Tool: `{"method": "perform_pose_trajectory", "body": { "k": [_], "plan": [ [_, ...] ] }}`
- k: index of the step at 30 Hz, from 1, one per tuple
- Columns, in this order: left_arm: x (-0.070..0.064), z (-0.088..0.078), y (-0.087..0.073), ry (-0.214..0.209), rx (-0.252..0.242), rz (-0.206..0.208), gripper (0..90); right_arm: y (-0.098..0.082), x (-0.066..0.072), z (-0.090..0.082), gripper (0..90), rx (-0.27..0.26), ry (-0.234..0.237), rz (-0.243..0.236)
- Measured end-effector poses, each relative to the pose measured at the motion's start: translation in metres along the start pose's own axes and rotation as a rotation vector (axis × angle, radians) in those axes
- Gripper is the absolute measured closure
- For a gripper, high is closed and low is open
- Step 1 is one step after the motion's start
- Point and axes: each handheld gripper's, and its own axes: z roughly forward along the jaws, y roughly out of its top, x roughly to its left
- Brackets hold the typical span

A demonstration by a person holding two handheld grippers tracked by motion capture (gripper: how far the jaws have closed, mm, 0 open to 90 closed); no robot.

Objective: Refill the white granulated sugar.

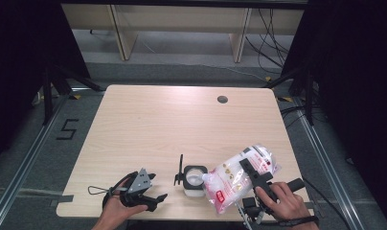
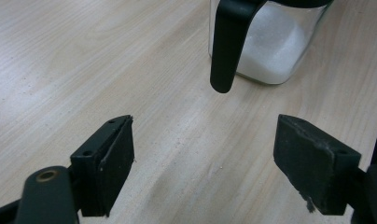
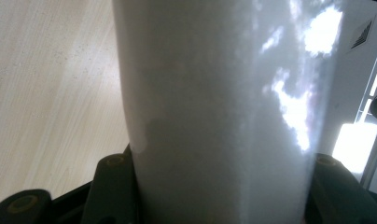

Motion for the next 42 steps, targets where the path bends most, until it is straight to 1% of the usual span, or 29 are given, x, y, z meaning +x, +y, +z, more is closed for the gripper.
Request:
{"method": "perform_pose_trajectory", "body": {
  "k": [1,2,5,6,8,10,12,14,16,17,18,20,21,22,23,24,25,26,27,28,29,30,31,33,36,37,38,39,42],
  "plan": [
    [0.0010,-0.0002,0.0005,-0.002,-0.002,0.022,19.9,-0.0003,0.0029,-0.0004,49.8,0.007,0.001,0.034],
    [-0.0001,-0.0001,0.0001,0.000,-0.002,0.003,19.9,-0.0003,0.0038,-0.0012,49.9,0.013,0.002,0.045],
    [-0.0002,0.0001,0.0000,-0.003,-0.001,-0.002,19.9,-0.0003,0.0031,-0.0010,49.8,0.009,0.003,0.043],
    [0.0011,-0.0002,0.0005,-0.003,-0.001,0.022,19.9,-0.0003,0.0031,-0.0007,49.9,0.008,0.000,0.038],
    [0.0000,0.0001,0.0001,0.000,-0.001,0.000,19.9,-0.0006,0.0025,-0.0005,49.9,0.000,0.001,0.028],
    [0.0006,-0.0003,0.0001,-0.001,0.009,0.007,19.9,-0.0002,-0.0001,0.0000,49.9,-0.003,-0.001,0.003],
    [0.0011,-0.0002,0.0005,-0.002,-0.002,0.023,19.9,-0.0003,0.0002,-0.0001,49.9,-0.001,0.002,0.002],
    [-0.0001,0.0002,0.0000,-0.005,-0.001,-0.003,19.9,-0.0005,0.0010,-0.0006,49.9,0.003,0.007,0.013],
    [0.0003,-0.0001,0.0001,-0.003,-0.001,0.007,19.9,-0.0002,0.0006,0.0001,49.9,-0.006,-0.011,0.002],
    [0.0005,-0.0001,0.0002,-0.001,-0.002,0.013,19.9,-0.0005,0.0025,-0.0002,49.9,-0.001,-0.001,0.027],
    [0.0008,0.0001,0.0004,-0.003,-0.001,0.016,19.9,-0.0004,0.0000,-0.0001,49.9,-0.014,-0.013,0.005],
    [-0.0001,0.0001,0.0000,-0.003,-0.002,-0.001,19.9,-0.0003,0.0001,0.0000,49.9,-0.011,-0.011,0.009],
    [0.0005,-0.0005,0.0004,-0.014,0.009,-0.001,19.9,-0.0004,0.0030,-0.0009,49.9,0.007,0.003,0.038],
    [-0.0003,0.0000,0.0000,-0.003,0.000,-0.003,19.9,-0.0005,0.0030,-0.0010,49.9,0.006,-0.002,0.037],
    [0.0008,-0.0006,0.0002,0.002,0.008,0.012,19.9,-0.0005,-0.0001,-0.0004,49.9,-0.011,-0.012,0.005],
    [0.0008,-0.0006,0.0002,0.002,0.009,0.012,19.9,-0.0005,-0.0006,-0.0008,49.9,-0.002,0.001,0.006],
    [-0.0002,0.0001,0.0000,-0.002,-0.002,-0.002,19.9,-0.0007,0.0001,-0.0003,49.9,-0.006,-0.012,0.005],
    [0.0017,-0.0008,0.0006,-0.005,0.006,0.029,19.9,-0.0005,0.0002,-0.0004,49.9,-0.005,-0.012,0.004],
    [0.0007,-0.0002,0.0001,-0.009,0.006,0.005,19.9,-0.0006,0.0000,-0.0006,49.9,-0.006,-0.012,0.003],
    [0.0006,-0.0002,0.0004,0.000,-0.001,0.015,19.9,-0.0007,0.0000,-0.0006,49.9,-0.007,-0.013,0.006],
    [-0.0001,0.0001,0.0001,0.001,-0.001,-0.001,19.9,-0.0006,0.0014,-0.0013,50.0,0.005,-0.005,0.025],
    [-0.0002,0.0000,0.0000,0.000,-0.001,-0.001,19.9,-0.0001,0.0001,-0.0006,49.9,-0.004,-0.006,0.009],
    [0.0011,-0.0002,0.0006,-0.002,-0.001,0.024,19.9,0.0003,0.0014,-0.0016,50.0,0.010,-0.003,0.020],
    [-0.0003,0.0002,0.0000,-0.006,-0.002,-0.004,19.9,0.0010,-0.0005,-0.0016,50.0,0.005,0.000,0.003],
    [-0.0001,0.0000,0.0001,-0.002,-0.001,0.002,19.9,0.0016,0.0002,-0.0011,50.0,-0.001,-0.008,0.002],
    [0.0013,-0.0001,0.0006,-0.003,-0.001,0.028,19.9,0.0016,0.0000,-0.0009,50.0,-0.005,-0.007,0.000],
    [0.0007,0.0000,0.0004,-0.001,0.000,0.018,19.9,0.0013,0.0013,-0.0007,50.0,0.000,0.001,0.016],
    [0.0011,-0.0001,0.0006,-0.001,0.001,0.024,19.9,0.0015,-0.0004,-0.0002,50.0,-0.006,-0.011,-0.011],
    [0.0016,-0.0006,0.0006,-0.001,0.008,0.031,19.9,0.0012,0.0009,-0.0002,50.0,-0.003,-0.004,-0.007]
  ]
}}
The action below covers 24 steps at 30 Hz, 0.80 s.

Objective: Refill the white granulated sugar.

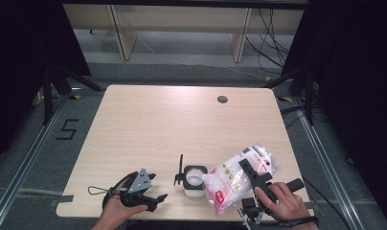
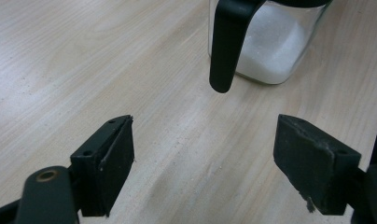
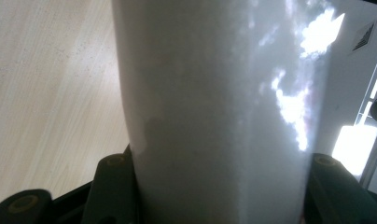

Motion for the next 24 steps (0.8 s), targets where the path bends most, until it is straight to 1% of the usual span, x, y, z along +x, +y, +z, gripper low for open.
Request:
{"method": "perform_pose_trajectory", "body": {
  "k": [1,2,3,4,5,7,8,9,10,11,13,14,15,17,18,19,20,21,23,24],
  "plan": [
    [0.0006,0.0000,0.0001,0.000,0.003,0.007,19.9,-0.0001,0.0001,0.0000,50.0,-0.001,-0.001,0.002],
    [-0.0004,0.0002,-0.0003,0.002,0.002,-0.012,19.9,0.0000,-0.0003,0.0003,50.0,-0.002,-0.001,0.000],
    [0.0007,-0.0001,0.0001,-0.001,0.003,0.009,19.9,0.0003,-0.0004,0.0002,50.0,0.001,0.000,-0.003],
    [0.0007,-0.0001,0.0001,-0.001,0.003,0.010,19.9,0.0006,0.0000,0.0000,50.0,0.003,-0.003,0.003],
    [0.0002,0.0000,-0.0001,0.001,0.002,0.001,19.9,0.0006,-0.0011,-0.0003,50.0,0.005,0.009,-0.002],
    [-0.0006,0.0001,-0.0003,0.002,0.001,-0.014,19.9,0.0005,-0.0004,0.0001,50.0,0.001,-0.003,0.004],
    [-0.0009,0.0005,-0.0003,0.000,-0.008,-0.014,19.9,0.0005,-0.0005,0.0001,50.0,0.002,-0.003,0.004],
    [0.0000,0.0000,-0.0001,0.000,-0.001,0.000,19.9,0.0003,-0.0006,0.0000,50.1,0.000,-0.003,0.001],
    [0.0002,-0.0001,-0.0001,0.001,0.002,0.001,19.9,0.0002,-0.0005,-0.0004,50.1,0.006,0.008,0.003],
    [-0.0009,0.0002,-0.0005,0.003,0.001,-0.020,19.9,-0.0001,-0.0003,0.0000,50.0,-0.001,-0.001,0.004],
    [-0.0017,0.0006,-0.0005,0.001,-0.010,-0.029,20.0,0.0003,-0.0005,0.0002,50.1,0.002,0.000,-0.004],
    [-0.0010,0.0005,-0.0003,0.000,-0.010,-0.016,19.9,0.0003,-0.0004,0.0001,50.1,0.002,0.000,-0.004],
    [-0.0008,0.0000,-0.0005,0.002,0.001,-0.019,19.9,0.0001,-0.0003,0.0001,50.1,-0.002,0.000,-0.001],
    [-0.0009,0.0001,-0.0005,0.002,0.001,-0.021,19.9,0.0003,-0.0003,0.0003,50.1,-0.001,0.002,-0.001],
    [-0.0014,0.0005,-0.0004,0.000,-0.010,-0.022,19.9,0.0005,-0.0003,0.0004,50.1,0.000,0.003,-0.001],
    [-0.0005,0.0005,-0.0002,-0.001,-0.010,-0.008,19.9,0.0005,-0.0002,0.0002,50.1,0.001,0.001,-0.004],
    [-0.0009,0.0001,-0.0006,0.002,0.001,-0.022,19.9,0.0004,-0.0001,0.0003,50.1,-0.003,0.000,-0.002],
    [-0.0008,0.0002,-0.0005,-0.001,0.003,-0.023,19.9,0.0003,-0.0002,0.0004,50.1,-0.003,0.001,-0.001],
    [-0.0009,0.0000,-0.0007,-0.002,0.001,-0.024,20.0,0.0005,-0.0002,0.0005,50.1,0.000,0.004,-0.004],
    [-0.0014,0.0011,-0.0008,-0.011,-0.011,-0.035,19.9,0.0003,-0.0002,0.0003,50.1,-0.001,0.002,-0.004]
  ]
}}
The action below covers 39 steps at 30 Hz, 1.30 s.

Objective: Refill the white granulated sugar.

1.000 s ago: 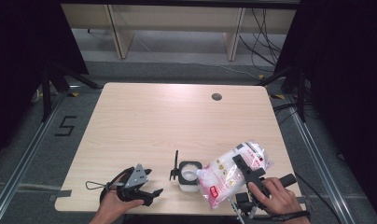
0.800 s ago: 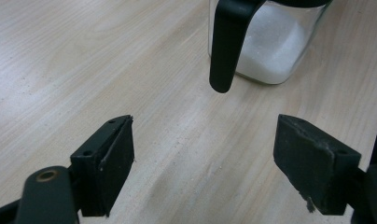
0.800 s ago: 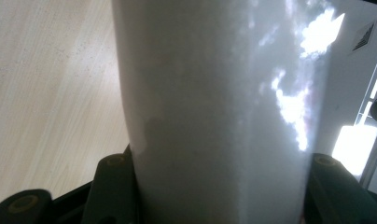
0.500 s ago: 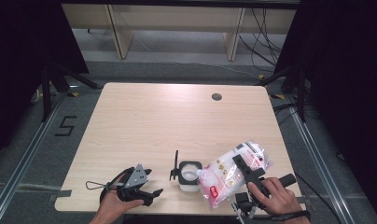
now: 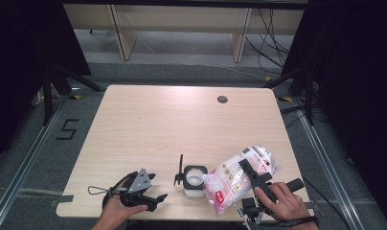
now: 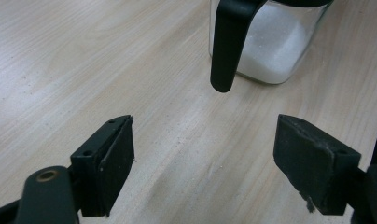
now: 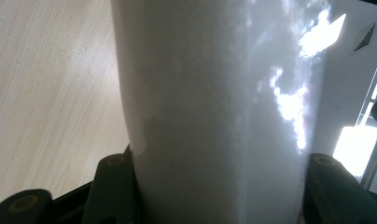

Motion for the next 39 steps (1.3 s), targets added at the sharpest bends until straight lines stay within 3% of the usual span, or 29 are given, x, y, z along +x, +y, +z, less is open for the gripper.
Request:
{"method": "perform_pose_trajectory", "body": {
  "k": [4,5,8,18,19,31,34,36,39],
  "plan": [
    [-0.0005,-0.0003,0.0001,0.006,0.001,0.001,20.0,0.0002,0.0003,0.0002,50.1,0.004,0.001,-0.005],
    [0.0006,-0.0011,0.0004,0.013,0.010,0.018,20.0,0.0002,0.0003,0.0001,50.1,0.004,0.002,-0.010],
    [-0.0004,-0.0004,0.0001,0.007,0.002,0.001,20.0,0.0004,0.0002,0.0000,50.1,0.002,0.001,-0.008],
    [-0.0003,-0.0002,0.0001,0.002,0.000,0.001,20.0,0.0009,0.0004,0.0003,50.2,0.005,0.003,-0.017],
    [0.0009,-0.0016,0.0006,-0.005,0.018,0.012,20.0,0.0010,0.0006,0.0003,50.2,0.004,0.005,-0.017],
    [0.0005,-0.0010,0.0006,-0.004,0.012,0.004,20.0,0.0009,0.0029,-0.0013,50.2,0.017,0.011,0.022],
    [0.0011,-0.0019,0.0008,0.002,0.018,0.015,20.0,0.0010,0.0028,-0.0012,50.3,0.019,0.010,0.018],
    [0.0006,-0.0009,0.0006,-0.005,0.012,0.004,20.0,0.0011,0.0001,-0.0002,50.3,0.005,0.012,-0.012],
    [0.0007,-0.0015,0.0007,-0.004,0.017,0.011,20.0,0.0016,0.0031,-0.0010,50.3,0.021,0.013,0.008]
  ]
}}
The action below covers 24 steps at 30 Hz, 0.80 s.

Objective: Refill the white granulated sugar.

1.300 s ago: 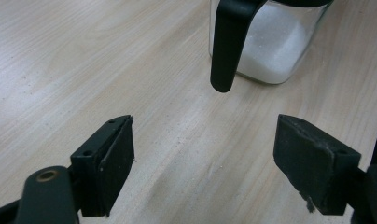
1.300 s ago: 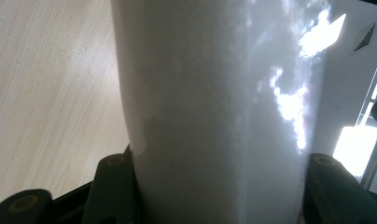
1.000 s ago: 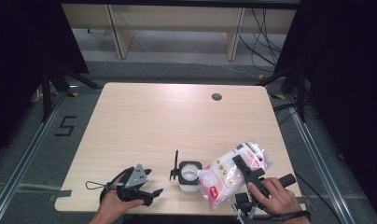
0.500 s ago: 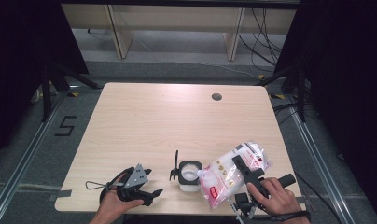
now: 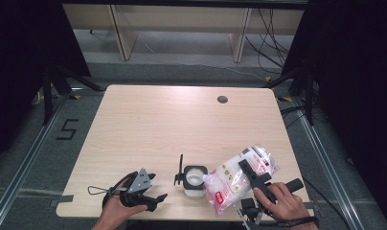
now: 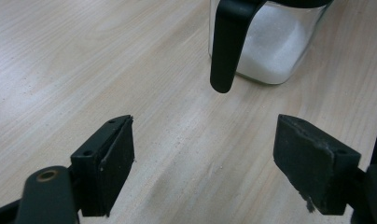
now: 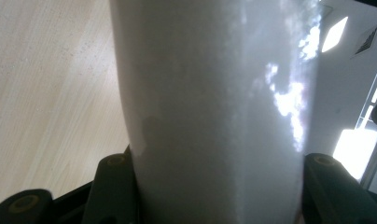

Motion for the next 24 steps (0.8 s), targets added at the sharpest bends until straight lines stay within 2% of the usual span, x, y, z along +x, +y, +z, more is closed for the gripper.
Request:
{"method": "perform_pose_trajectory", "body": {
  "k": [2,6,7,8,10,12,14,17,18,19,20,22,23,24],
  "plan": [
    [-0.0003,0.0007,0.0000,-0.001,-0.006,-0.008,20.0,-0.0004,0.0001,0.0001,50.3,-0.006,-0.001,0.009],
    [-0.0003,0.0005,0.0000,0.001,-0.005,-0.007,20.1,-0.0005,-0.0011,0.0004,50.3,-0.011,-0.001,0.001],
    [-0.0002,0.0006,0.0000,-0.002,-0.005,-0.008,20.0,-0.0011,-0.0023,0.0012,50.3,-0.030,-0.011,-0.012],
    [0.0001,0.0000,0.0000,-0.001,0.000,-0.002,20.0,-0.0013,-0.0024,0.0016,50.3,-0.030,-0.010,-0.003],
    [-0.0007,0.0012,-0.0005,0.006,-0.015,-0.008,20.0,-0.0017,-0.0019,0.0016,50.3,-0.029,-0.009,-0.010],
    [-0.0003,0.0006,-0.0004,0.013,-0.006,0.000,20.0,-0.0025,0.0007,0.0005,50.4,-0.008,0.009,0.026],
    [-0.0011,0.0012,-0.0005,0.010,-0.016,-0.010,20.0,-0.0022,0.0010,0.0007,50.3,-0.003,0.016,0.021],
    [0.0012,0.0008,-0.0003,0.012,0.002,0.007,20.0,-0.0024,0.0017,0.0015,50.3,-0.011,0.006,0.020],
    [0.0006,0.0004,-0.0002,0.010,-0.001,0.002,20.0,-0.0022,-0.0002,0.0014,50.4,-0.008,0.016,-0.006],
    [-0.0006,0.0014,-0.0005,0.003,-0.015,-0.011,20.0,-0.0020,-0.0011,0.0023,50.4,-0.024,0.000,-0.020],
    [-0.0006,0.0014,-0.0006,0.006,-0.016,-0.009,20.0,-0.0011,-0.0009,0.0020,50.4,-0.029,-0.004,-0.006],
    [0.0006,0.0000,0.0001,0.000,0.005,0.001,20.0,-0.0012,-0.0016,0.0017,50.3,-0.031,-0.007,-0.007],
    [-0.0003,0.0006,-0.0001,-0.001,-0.006,-0.009,20.0,-0.0008,-0.0020,0.0015,50.4,-0.029,-0.008,-0.009],
    [-0.0004,0.0006,-0.0002,-0.002,-0.007,-0.009,20.0,-0.0005,-0.0021,0.0003,50.4,-0.015,0.009,-0.002]
  ]
}}
